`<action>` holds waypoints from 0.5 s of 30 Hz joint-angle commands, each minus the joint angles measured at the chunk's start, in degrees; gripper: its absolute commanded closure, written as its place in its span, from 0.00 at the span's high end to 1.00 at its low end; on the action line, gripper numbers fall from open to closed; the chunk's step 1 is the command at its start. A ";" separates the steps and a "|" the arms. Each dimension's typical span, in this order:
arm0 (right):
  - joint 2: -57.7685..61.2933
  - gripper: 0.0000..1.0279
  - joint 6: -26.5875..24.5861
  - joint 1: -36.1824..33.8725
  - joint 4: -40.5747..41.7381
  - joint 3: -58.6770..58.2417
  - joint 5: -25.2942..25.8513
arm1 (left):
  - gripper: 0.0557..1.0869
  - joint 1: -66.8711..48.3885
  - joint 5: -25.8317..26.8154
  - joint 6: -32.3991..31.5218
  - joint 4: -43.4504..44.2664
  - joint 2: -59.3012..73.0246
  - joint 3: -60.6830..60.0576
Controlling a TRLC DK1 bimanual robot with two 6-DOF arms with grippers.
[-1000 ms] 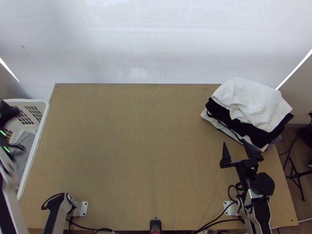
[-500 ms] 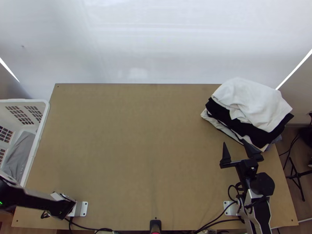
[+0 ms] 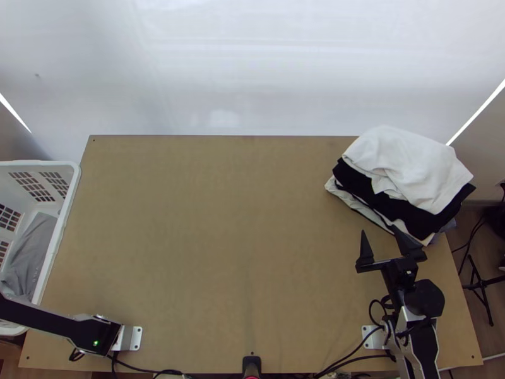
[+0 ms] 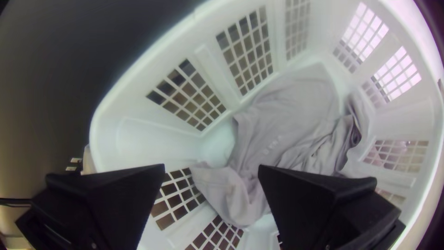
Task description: Fold the t-shirt
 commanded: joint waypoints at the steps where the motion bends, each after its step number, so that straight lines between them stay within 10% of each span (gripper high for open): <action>1: 0.01 0.96 0.11 0.01 0.01 0.01 0.01 | 0.95 2.84 0.84 3.85 4.00 9.79 -0.09; 15: 0.01 0.96 0.11 0.01 0.01 0.01 0.01 | 0.95 1.96 -0.30 6.22 6.64 22.09 4.56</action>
